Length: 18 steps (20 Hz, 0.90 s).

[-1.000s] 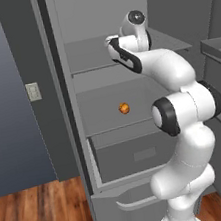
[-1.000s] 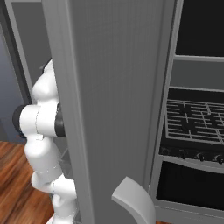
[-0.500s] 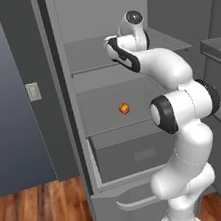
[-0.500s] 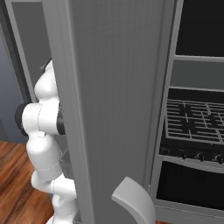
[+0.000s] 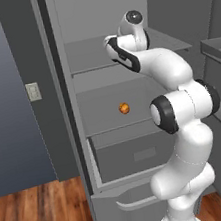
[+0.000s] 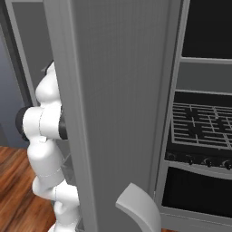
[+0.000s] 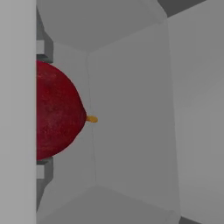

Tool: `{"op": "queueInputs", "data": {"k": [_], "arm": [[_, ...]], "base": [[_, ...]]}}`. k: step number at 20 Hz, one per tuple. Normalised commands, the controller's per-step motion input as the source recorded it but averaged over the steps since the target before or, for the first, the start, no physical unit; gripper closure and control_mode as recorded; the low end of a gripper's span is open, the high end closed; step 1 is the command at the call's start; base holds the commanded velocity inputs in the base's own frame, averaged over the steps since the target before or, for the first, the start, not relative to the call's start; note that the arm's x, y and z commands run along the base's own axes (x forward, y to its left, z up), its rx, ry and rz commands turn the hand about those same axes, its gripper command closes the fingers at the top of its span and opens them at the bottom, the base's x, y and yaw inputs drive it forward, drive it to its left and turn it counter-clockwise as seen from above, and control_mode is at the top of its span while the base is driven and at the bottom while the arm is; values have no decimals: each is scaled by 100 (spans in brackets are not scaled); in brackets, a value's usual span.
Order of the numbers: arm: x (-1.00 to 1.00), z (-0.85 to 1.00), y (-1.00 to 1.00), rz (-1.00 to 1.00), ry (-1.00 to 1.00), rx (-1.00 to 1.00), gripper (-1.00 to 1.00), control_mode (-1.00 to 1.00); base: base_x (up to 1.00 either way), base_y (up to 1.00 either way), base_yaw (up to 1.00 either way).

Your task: Place the cold items (pear and peach) from the fridge in one tupperware on the dining counter. Place the warm items (hot dog and kebab skewer) in the stove area in another tupperware.

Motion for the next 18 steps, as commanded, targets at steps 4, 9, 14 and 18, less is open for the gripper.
{"op": "queueInputs", "data": {"k": [4, 9, 14, 18], "arm": [[-38, 0, 5, -3, -25, -1, 100, -100], [-99, 3, 0, -6, -38, -1, 100, -100], [-100, 39, -6, -3, -21, -3, 100, -100], [-100, 40, 0, -4, 10, -1, 100, -100]], "base": [[0, 0, 0], [0, 0, 0], [0, 0, 0], [0, 0, 0]]}}
